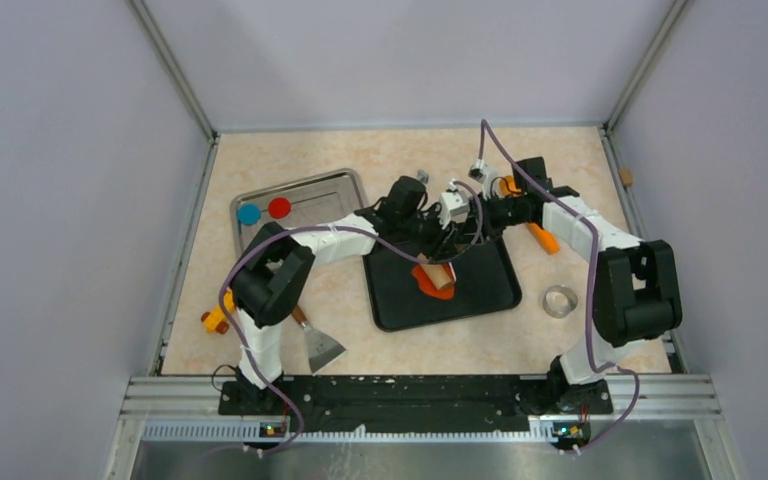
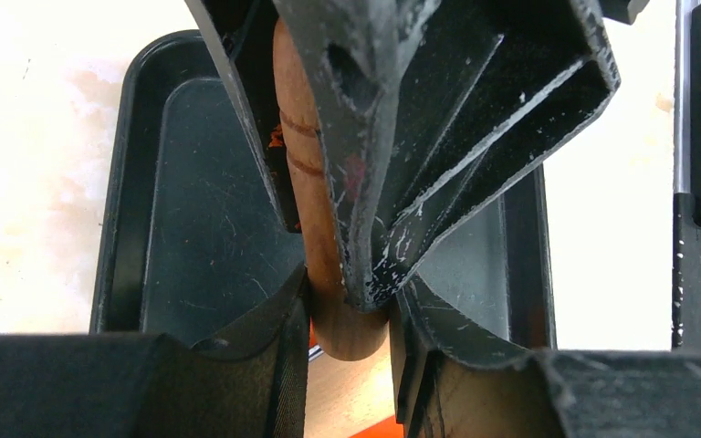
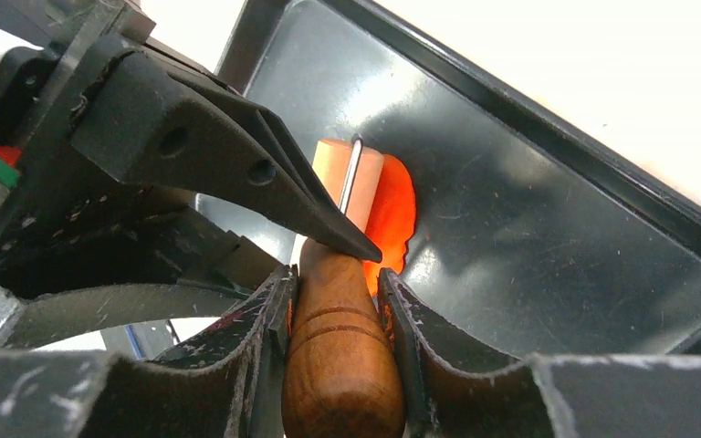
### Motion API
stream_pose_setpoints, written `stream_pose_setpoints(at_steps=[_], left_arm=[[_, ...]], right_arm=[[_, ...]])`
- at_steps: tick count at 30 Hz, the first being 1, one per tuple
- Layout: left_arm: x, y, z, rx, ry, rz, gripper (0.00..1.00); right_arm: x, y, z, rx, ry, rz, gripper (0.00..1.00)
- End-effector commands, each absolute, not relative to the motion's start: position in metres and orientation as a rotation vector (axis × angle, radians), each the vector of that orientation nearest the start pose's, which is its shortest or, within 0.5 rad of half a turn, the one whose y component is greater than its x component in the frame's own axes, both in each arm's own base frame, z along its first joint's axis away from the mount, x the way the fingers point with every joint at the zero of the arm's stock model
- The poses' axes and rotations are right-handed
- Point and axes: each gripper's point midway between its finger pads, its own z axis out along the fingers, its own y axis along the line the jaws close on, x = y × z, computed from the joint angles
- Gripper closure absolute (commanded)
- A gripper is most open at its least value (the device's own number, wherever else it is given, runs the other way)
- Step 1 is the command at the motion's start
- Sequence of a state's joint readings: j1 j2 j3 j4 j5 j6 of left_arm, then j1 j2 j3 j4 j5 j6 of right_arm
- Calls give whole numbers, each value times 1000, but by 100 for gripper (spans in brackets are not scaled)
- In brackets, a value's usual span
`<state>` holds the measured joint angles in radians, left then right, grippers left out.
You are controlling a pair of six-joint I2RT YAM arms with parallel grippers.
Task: Roll out the dumpling wrappers from the dough
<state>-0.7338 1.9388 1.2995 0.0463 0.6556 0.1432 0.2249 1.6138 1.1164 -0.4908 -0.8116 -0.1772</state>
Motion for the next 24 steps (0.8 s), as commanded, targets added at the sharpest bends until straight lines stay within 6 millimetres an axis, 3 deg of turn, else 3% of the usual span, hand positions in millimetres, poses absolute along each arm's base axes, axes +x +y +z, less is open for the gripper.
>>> stream_pose_setpoints(at_steps=[1,9,17,20,24], left_arm=[[303,-406,89,1251,1878,-1060,100],[289,-362,63,1223,2001,-1042,100],[274,-345,57,1219,2051,-1041,100],[274,-347,78,1227,2021,-1053,100],[281,-359,129,1218,1904,-1082,100]], right_arm=[[317,192,101,-838,2279,996,100],[308,192,69,-796,2353,1025,100],[310,203,69,-777,2346,1049,100],[317,212,89,-743,2314,1097,100],[327,218,135,-723,2244,1130,100]])
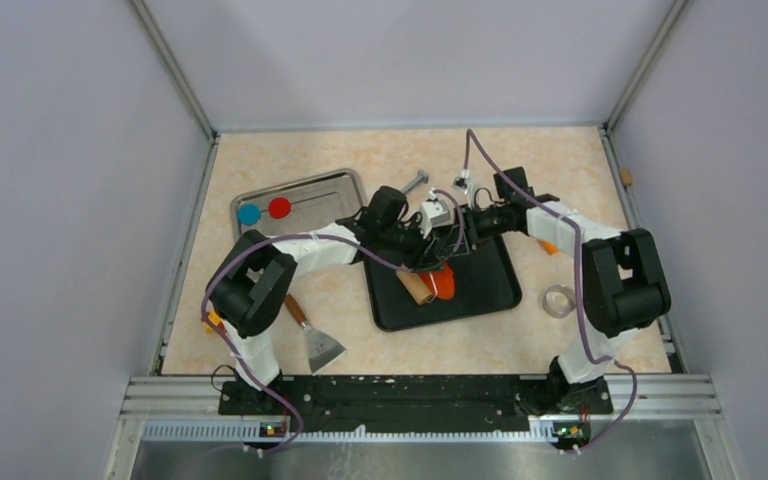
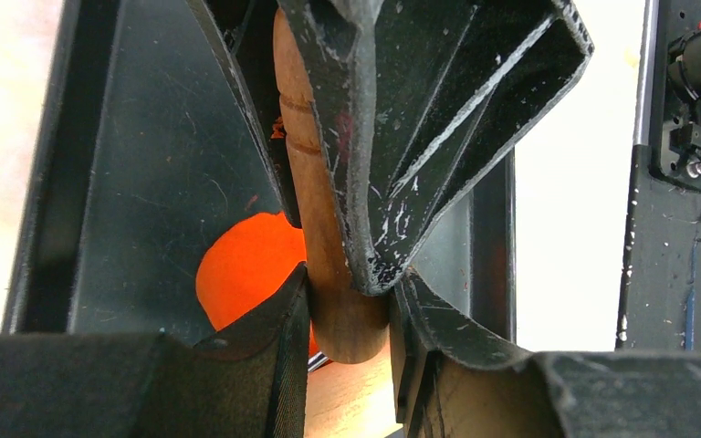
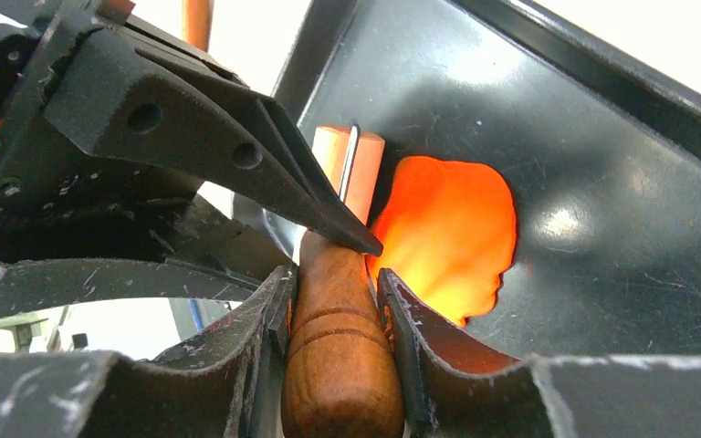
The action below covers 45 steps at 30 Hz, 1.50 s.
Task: Roll out the dumpling wrappers from the dough
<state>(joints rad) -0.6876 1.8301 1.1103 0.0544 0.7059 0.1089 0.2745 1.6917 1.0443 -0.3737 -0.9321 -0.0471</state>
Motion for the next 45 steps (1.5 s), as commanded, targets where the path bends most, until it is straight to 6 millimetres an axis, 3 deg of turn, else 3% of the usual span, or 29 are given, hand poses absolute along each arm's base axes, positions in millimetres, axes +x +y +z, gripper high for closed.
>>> stream_pose_setpoints(at_steps=[1,3,6,13,21,31,38,41,45], left_arm=[[282,-364,140,1212,1880,-1098,100],[287,-373,156,1201,1843,-1123,100],[296,-386,159,1187,1820,-1142,100],[319,-405,118,1140,1851,-1166,100],[317,-429,59,1141,1914,-1204,100],[311,-466,38,1147,1903,-1251,100],[326,-493,51,1144,1831,-1267,100],[331,-500,68,1141,1792,-1279,100],[330,-503,113,1142,1710,-1299,100]], right_arm=[[330,218,144,-704,2236,1136,100],[335,214,155,-666,2241,1134,100],[341,206,155,-627,2270,1092,100],[346,192,117,-562,2383,1029,100],[343,167,80,-549,2504,922,100],[339,133,67,-505,2544,845,100],[340,116,82,-484,2526,807,100],[338,115,102,-489,2494,817,100],[332,123,150,-546,2380,858,100]])
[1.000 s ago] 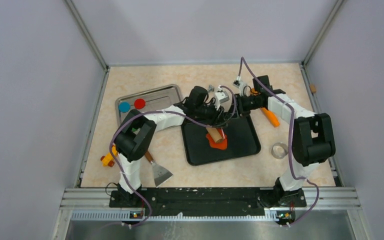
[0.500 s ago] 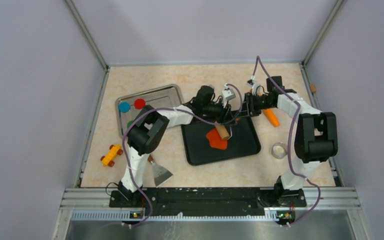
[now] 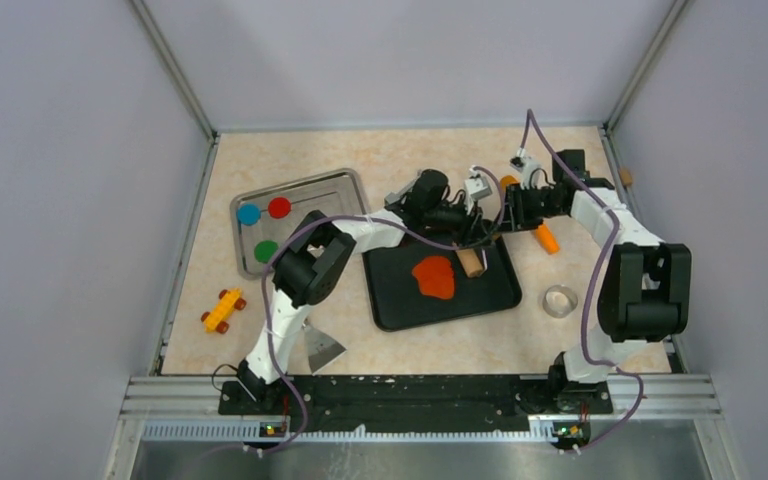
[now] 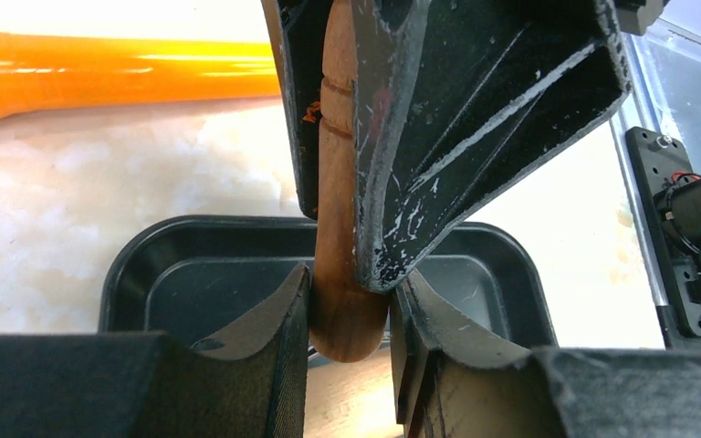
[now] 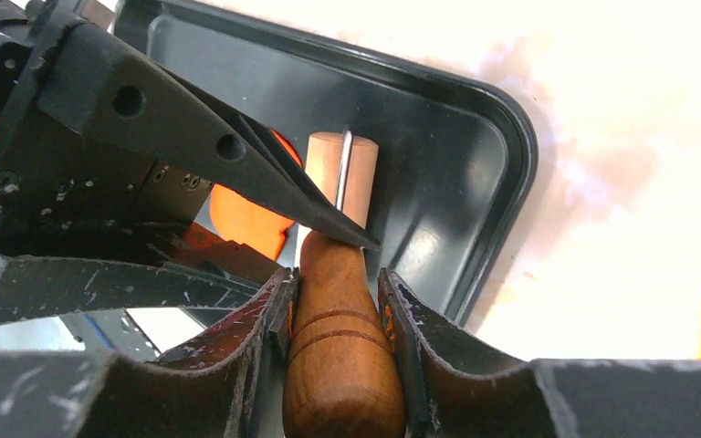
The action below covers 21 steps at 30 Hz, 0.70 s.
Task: Roll out the dumpling wrappers from the dough
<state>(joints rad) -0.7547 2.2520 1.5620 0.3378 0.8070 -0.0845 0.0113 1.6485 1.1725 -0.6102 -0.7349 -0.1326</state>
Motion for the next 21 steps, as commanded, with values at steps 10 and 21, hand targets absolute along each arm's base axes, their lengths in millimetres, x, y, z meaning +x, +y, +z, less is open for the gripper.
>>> stream_pose_setpoints(at_steps=[10,21], left_arm=[[295,-464,154,1193,1688,-1285,100],[290,-407,123,1234,1818,-1101,100]], right_arm=[[286,161,178,-621,2281,1054,100],[281,193,152,-687,2186,1111,100]])
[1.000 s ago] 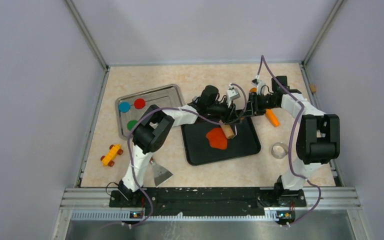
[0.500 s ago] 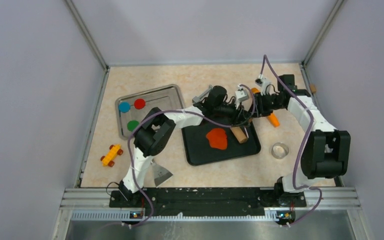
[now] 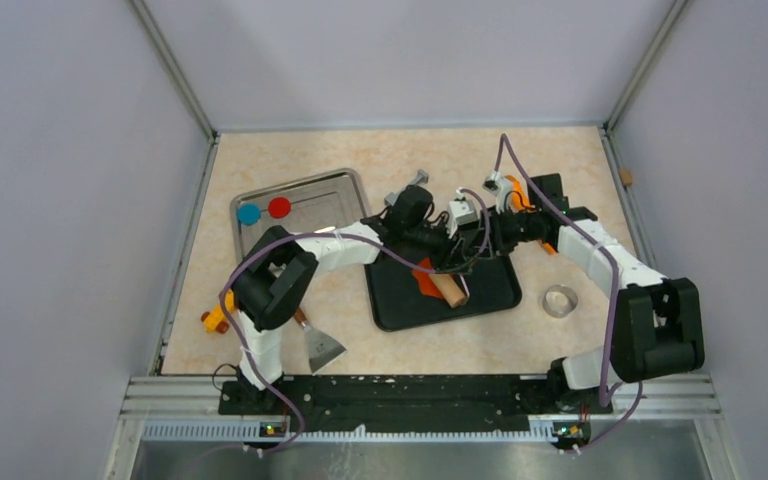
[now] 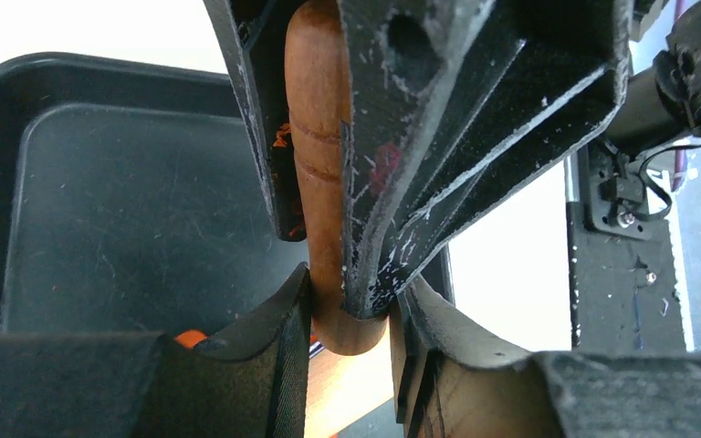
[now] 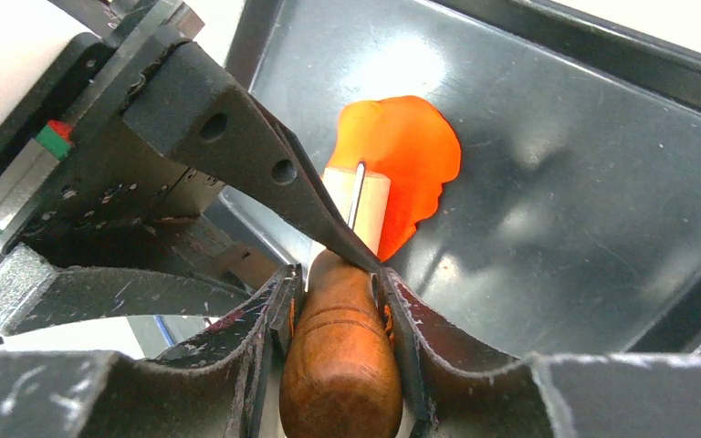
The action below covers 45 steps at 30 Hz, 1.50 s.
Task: Roll out the dumpling wrappers from the dough
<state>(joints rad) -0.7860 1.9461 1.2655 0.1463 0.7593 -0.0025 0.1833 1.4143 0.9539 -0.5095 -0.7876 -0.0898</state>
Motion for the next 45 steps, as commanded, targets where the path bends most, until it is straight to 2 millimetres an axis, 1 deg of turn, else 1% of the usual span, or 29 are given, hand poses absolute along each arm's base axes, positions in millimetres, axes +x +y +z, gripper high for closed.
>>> stream_pose_setpoints(at_steps=[1,5,8,11,13,15,16,19,26,29,36,40,45], left_arm=[[290,-402,122,1242,1821,-1088,100],[292,-388,119,1269,1816,-1035,100],[294,-386,119,1276,1809,-1019,100],[293,-383,104,1283,1856,-1012,100],[294,-384,89,1283,1889,-1017,100],[299,-391,81,1264,1882,-1031,100],[301,-393,74,1258,1891,-1038,100],[304,-403,62,1262,1878,-1059,100],[306,-427,40,1274,1868,-1095,100],[307,-436,35,1269,1868,-1111,100],[310,-453,32,1239,1866,-1147,100],[308,-460,28,1242,1862,-1161,100],[308,-469,27,1236,1850,-1173,100]], right_arm=[[282,194,150,-684,2184,1119,100],[282,198,148,-667,2164,1159,100],[279,197,140,-671,2170,1162,100],[277,194,125,-672,2194,1136,100],[278,192,113,-653,2221,1121,100],[281,189,101,-622,2269,1102,100],[282,188,98,-614,2287,1090,100],[285,184,93,-605,2317,1048,100],[274,167,83,-611,2385,1003,100],[272,160,82,-613,2398,990,100],[278,142,80,-570,2423,949,100],[280,136,80,-565,2429,937,100],[281,131,83,-561,2433,929,100]])
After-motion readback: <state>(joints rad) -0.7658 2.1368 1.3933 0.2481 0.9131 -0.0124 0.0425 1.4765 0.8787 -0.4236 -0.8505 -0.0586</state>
